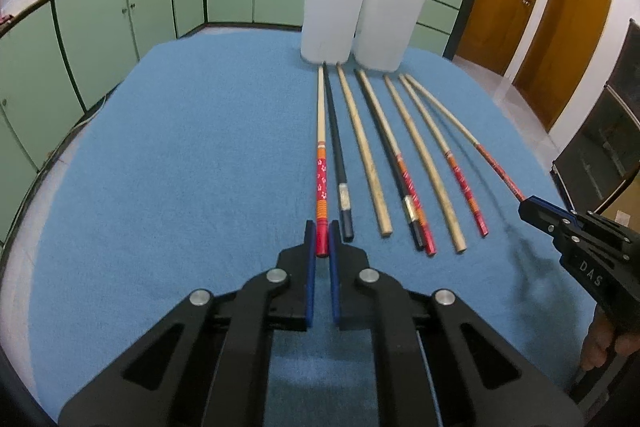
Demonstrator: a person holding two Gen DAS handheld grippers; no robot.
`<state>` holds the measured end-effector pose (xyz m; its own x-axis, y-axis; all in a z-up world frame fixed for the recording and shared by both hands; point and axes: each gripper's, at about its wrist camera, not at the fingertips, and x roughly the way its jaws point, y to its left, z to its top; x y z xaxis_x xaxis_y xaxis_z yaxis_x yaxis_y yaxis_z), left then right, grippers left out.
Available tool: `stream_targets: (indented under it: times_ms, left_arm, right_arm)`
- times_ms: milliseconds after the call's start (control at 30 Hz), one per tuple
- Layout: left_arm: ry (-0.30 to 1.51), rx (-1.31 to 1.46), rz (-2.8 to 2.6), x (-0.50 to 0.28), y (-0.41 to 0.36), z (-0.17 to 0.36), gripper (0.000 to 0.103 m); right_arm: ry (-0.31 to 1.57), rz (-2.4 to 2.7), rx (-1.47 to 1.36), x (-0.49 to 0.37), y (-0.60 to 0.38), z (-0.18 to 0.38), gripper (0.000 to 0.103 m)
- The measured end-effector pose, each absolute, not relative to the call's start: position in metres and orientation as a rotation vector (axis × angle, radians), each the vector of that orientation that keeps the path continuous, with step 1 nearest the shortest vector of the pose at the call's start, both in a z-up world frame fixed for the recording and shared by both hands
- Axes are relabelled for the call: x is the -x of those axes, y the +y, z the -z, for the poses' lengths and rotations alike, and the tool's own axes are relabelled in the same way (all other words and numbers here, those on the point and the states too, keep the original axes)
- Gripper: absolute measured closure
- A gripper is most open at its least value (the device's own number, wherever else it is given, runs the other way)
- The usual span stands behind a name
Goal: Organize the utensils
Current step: 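Lift both chopsticks and carry them over the white holder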
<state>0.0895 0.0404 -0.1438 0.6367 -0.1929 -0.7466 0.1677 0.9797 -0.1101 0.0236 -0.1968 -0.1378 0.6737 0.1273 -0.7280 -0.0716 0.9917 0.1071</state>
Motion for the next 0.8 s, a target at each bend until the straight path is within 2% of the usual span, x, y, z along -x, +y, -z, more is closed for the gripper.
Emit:
stream_targets:
  times_ms: [500, 800]
  left_arm:
    - [0.644, 0.032, 0.218, -0.077, 0.044, 0.061, 0.098]
    - [0.575, 0.051, 0.205, -0.091, 0.043, 0.038, 0.098]
  right_arm:
    - [0.623, -0.113, -0.051, -0.013, -0.212, 0.055, 0.097]
    - [0.580, -0.123, -0.059, -0.022, -0.214, 0.036, 0.097]
